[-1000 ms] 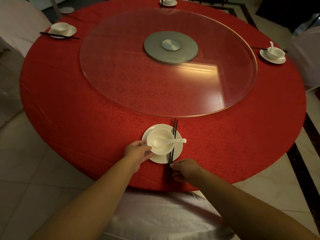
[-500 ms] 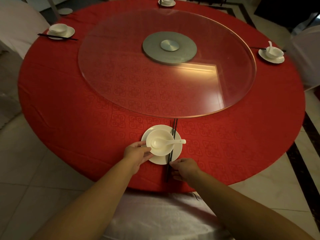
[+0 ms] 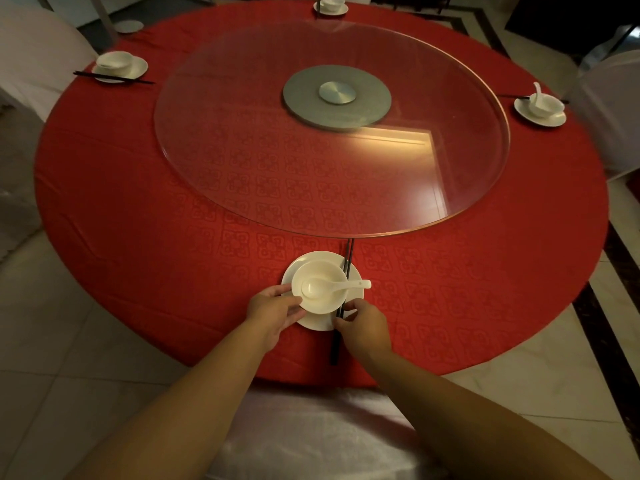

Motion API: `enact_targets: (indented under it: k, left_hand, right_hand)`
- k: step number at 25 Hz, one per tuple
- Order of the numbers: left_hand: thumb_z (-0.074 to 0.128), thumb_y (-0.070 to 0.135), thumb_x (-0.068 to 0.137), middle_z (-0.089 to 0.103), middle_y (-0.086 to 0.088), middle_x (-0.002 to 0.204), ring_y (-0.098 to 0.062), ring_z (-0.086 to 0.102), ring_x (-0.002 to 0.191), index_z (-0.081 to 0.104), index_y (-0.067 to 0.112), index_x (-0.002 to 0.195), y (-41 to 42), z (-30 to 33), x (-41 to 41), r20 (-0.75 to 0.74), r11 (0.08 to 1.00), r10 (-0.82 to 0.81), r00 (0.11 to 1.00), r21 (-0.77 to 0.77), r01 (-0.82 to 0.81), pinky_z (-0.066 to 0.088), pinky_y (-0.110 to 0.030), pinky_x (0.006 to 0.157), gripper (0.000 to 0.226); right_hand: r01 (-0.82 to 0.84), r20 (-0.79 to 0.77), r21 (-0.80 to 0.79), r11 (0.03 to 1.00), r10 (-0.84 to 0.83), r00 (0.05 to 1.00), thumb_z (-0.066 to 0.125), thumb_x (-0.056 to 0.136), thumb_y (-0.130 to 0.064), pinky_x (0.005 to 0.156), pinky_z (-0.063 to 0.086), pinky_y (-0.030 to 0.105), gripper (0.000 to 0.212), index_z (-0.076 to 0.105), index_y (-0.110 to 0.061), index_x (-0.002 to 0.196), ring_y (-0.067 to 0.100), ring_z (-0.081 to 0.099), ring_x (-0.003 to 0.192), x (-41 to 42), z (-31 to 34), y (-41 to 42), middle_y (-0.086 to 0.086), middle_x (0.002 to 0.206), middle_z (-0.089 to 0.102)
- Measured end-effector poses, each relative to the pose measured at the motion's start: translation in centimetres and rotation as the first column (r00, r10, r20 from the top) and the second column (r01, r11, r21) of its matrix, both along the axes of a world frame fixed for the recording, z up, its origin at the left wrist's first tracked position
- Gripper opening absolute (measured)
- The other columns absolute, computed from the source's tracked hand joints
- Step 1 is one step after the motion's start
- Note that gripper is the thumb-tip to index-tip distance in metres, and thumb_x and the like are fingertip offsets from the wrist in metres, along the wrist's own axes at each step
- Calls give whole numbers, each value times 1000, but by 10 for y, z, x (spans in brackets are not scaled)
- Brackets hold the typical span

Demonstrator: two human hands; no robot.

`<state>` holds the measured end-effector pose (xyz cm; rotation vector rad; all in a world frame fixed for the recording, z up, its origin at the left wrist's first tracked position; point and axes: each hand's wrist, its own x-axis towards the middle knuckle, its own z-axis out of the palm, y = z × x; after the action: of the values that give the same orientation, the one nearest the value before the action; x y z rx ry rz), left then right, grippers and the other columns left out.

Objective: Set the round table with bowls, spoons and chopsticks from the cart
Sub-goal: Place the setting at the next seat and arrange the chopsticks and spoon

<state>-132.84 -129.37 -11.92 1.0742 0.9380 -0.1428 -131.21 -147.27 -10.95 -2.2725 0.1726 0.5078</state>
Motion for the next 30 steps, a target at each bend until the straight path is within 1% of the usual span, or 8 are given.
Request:
enact_targets:
  k: [3,7,10,14,19,23,27,30]
  left_hand:
    - [70,-9,85,73,-16,102,-25,74,88,65,5,118,0,1,0,-9,1000,-4,1000,7,4,64,-29,63,36]
    - [72,-7,84,73,-17,104,-26,75,89,65,4,120,1,-1,0,-15,1000,-23,1000,19,23,64,-30,66,38]
    - [76,7,85,76,-14,97,-25,77,84,70,6,112,6,-3,0,-16,999,-15,1000,52,16,64,-32,66,27]
    - [74,22,86,75,0,88,-16,73,77,73,11,117,27,-8,5,-74,897,-38,997,438,67,63,-38,81,33]
    - [70,-1,86,71,-11,119,-24,71,103,57,7,139,27,-10,8,-32,938,-230,973,261,230,59,-40,89,55]
    - [62,-14,86,71,-10,113,-25,70,102,58,8,138,25,-13,7,-33,927,-241,970,288,240,61,-39,83,56]
    - [64,-15,85,71,-7,106,-22,72,96,60,8,135,22,-14,5,-36,934,-232,972,270,233,61,-29,67,56]
    - [64,-15,85,71,-7,106,-22,72,95,60,7,136,21,-13,3,-45,937,-225,973,265,229,62,-30,68,56]
  right_hand:
    - [-12,19,-17,1000,12,1000,71,85,-17,69,61,36,16,71,-17,101,18,70,75,1,0,-2,1,84,73]
    - [-36,21,-55,998,37,999,70,83,-13,61,57,29,26,72,-17,109,13,67,69,2,0,-9,-4,79,69]
    - [-49,15,-77,996,51,999,71,83,-13,61,57,28,30,73,-18,112,11,67,69,2,0,-16,-6,79,67]
    - [-44,27,-82,996,47,999,71,83,-17,52,47,18,31,73,-18,113,3,64,66,4,0,-21,-10,78,66]
    - [-49,60,-65,997,53,997,71,85,-20,53,44,15,39,70,-20,124,3,63,68,15,2,-21,-8,79,68]
    - [-58,58,-79,995,63,996,71,83,-14,48,37,8,41,72,-22,124,-2,60,62,19,0,-24,-12,75,66]
    - [-74,49,-105,992,80,996,68,85,-14,51,40,12,40,73,-22,123,8,64,67,21,-1,-28,-1,89,74]
    - [-79,50,-107,991,85,995,68,86,-15,50,40,11,38,73,-21,124,6,64,67,18,-4,-28,0,95,76]
